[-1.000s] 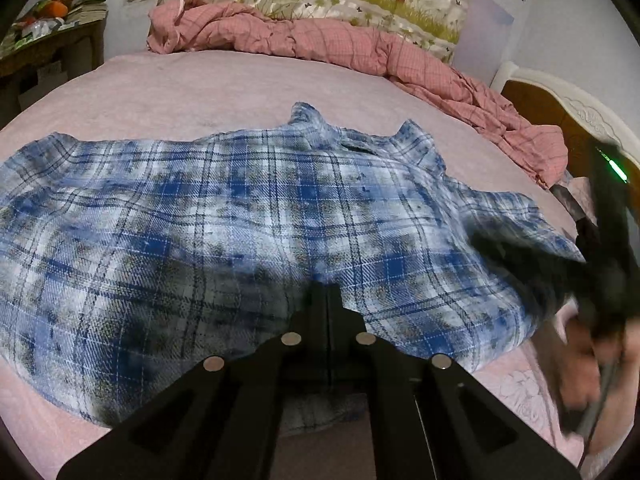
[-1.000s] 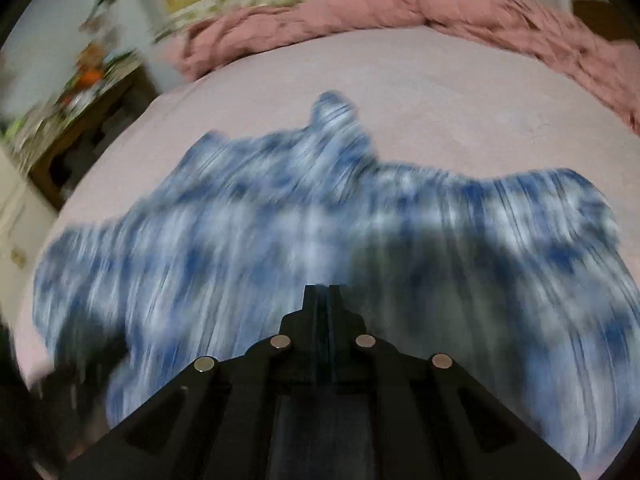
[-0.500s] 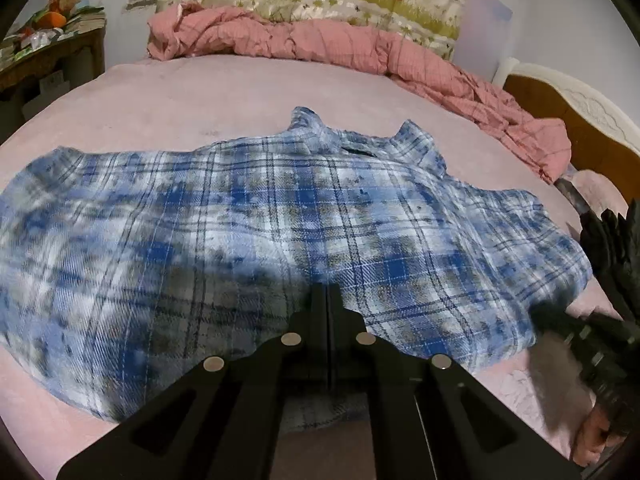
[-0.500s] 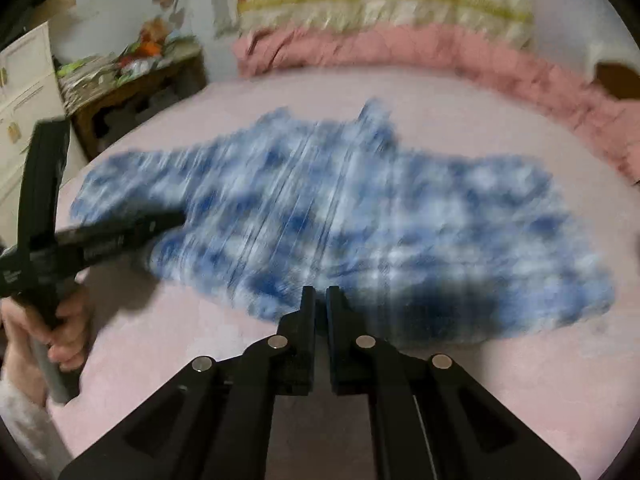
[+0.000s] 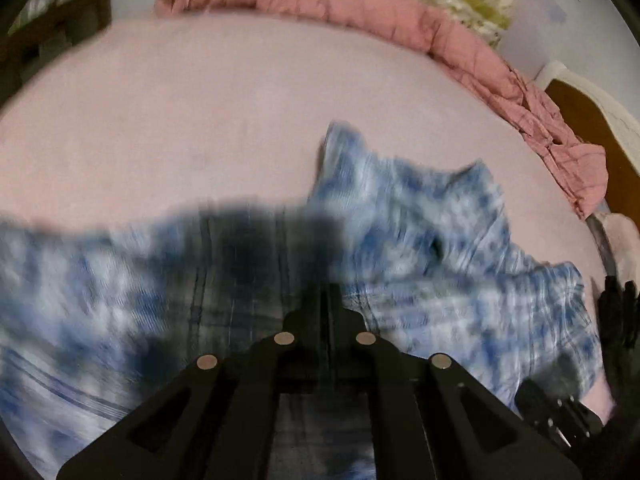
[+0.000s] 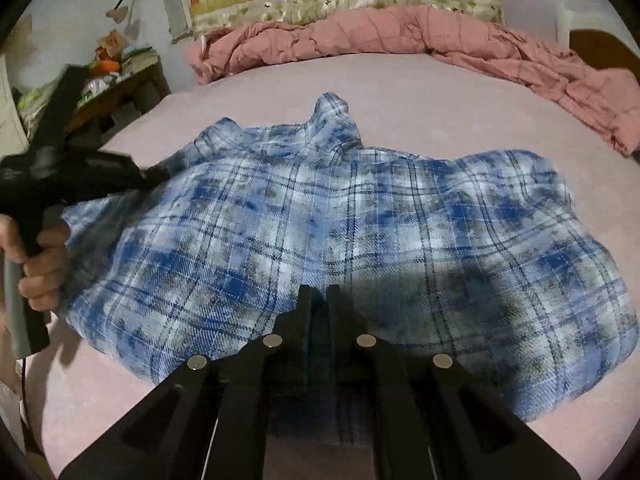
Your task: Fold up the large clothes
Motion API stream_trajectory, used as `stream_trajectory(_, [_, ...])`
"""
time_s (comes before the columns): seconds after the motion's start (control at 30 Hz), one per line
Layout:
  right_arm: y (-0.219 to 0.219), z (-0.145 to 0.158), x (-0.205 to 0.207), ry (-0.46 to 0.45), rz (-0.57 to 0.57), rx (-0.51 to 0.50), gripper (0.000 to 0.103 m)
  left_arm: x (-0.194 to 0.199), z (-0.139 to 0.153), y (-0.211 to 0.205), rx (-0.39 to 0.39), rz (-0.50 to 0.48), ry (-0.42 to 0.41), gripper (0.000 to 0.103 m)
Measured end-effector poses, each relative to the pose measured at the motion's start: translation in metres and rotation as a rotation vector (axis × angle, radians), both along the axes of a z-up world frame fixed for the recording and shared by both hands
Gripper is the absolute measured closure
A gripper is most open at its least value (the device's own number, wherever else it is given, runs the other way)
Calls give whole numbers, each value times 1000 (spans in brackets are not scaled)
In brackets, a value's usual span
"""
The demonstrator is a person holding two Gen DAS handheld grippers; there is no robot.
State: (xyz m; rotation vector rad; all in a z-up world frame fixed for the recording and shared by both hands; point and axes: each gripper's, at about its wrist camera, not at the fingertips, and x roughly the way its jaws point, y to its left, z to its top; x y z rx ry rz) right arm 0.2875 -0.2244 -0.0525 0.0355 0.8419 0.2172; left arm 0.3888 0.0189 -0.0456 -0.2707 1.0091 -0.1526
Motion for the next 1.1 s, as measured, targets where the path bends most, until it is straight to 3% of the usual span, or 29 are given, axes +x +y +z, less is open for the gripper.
stream_trajectory(0.1, [1, 1, -1, -4, -2, -10, 96, -51, 7, -3, -61, -66, -78, 101])
stream_trajectory(0.2, [2, 1, 0, -4, -2, -12, 96, -111, 11, -16, 47, -114, -195, 101])
stream_trajectory(0.27, [-1, 1, 0, -6, -2, -23, 96, -134, 4, -17, 33, -152, -192, 101])
stream_trajectory(0.4, [8, 2, 0, -10, -4, -30, 96, -152, 1, -6, 13, -106, -181, 101])
stream_trajectory(0.57, [5, 3, 2, -10, -8, 15, 96, -156, 2, -26, 170, -105, -228, 101])
stream_trajectory(0.63, [1, 4, 1, -17, -13, 28, 95, -158, 2, -26, 172, -101, -236, 101])
stream_trajectory(0.7, [-6, 10, -3, -38, -23, 28, 88, -158, 0, -21, 138, -97, -234, 101])
stream_trajectory(0.73, [-10, 16, -11, -58, -29, 32, 75, -159, 0, -17, 119, -95, -236, 101])
stream_trajectory(0.77, [-18, 24, -25, -95, -38, 50, 51, -158, 1, -14, 102, -90, -238, 101])
stream_trajectory(0.83, [-36, 36, -51, -173, -70, 97, 18, -159, 1, -12, 84, -89, -243, 101])
stream_trajectory(0.9, [-59, 42, -73, -204, -143, 106, 17, -159, 1, -13, 84, -88, -247, 101])
stream_trajectory(0.97, [-84, 40, -82, -158, -235, 124, 17, -162, 3, -15, 90, -87, -259, 101])
stream_trajectory(1.03, [-110, 34, -82, -106, -309, 190, 17, -165, 5, -13, 80, -92, -270, 95])
stream_trajectory(1.1, [-139, 23, -76, -41, -383, 272, 17, -170, 8, -9, 61, -82, -300, 79])
